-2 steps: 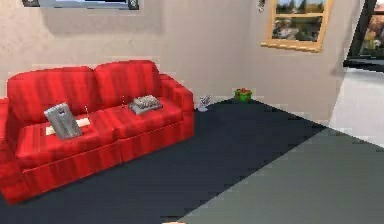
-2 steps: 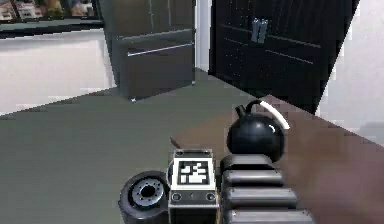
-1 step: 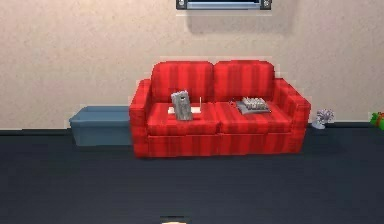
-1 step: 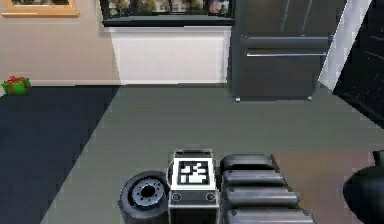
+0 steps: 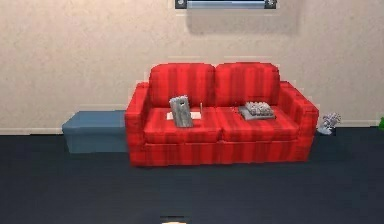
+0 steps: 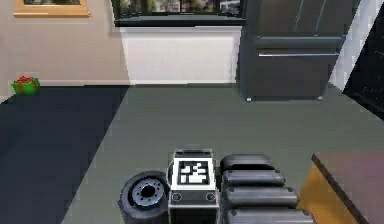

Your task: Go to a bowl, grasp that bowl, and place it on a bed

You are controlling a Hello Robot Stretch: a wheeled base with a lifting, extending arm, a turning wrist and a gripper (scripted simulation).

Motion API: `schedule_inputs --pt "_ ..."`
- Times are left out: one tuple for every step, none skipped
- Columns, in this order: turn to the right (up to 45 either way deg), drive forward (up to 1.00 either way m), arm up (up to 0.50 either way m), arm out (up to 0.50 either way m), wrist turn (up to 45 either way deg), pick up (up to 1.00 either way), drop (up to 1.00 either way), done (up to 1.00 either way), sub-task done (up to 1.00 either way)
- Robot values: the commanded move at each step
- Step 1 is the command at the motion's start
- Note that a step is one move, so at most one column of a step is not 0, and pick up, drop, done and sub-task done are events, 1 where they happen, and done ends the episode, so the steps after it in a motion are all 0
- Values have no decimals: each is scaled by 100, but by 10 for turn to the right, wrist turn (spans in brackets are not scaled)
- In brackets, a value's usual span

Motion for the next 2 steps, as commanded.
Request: schedule_inputs --pt "-450 0 0 0 0 0 0 0 0" --pt "-30 0 0 0 0 0 0 0 0"
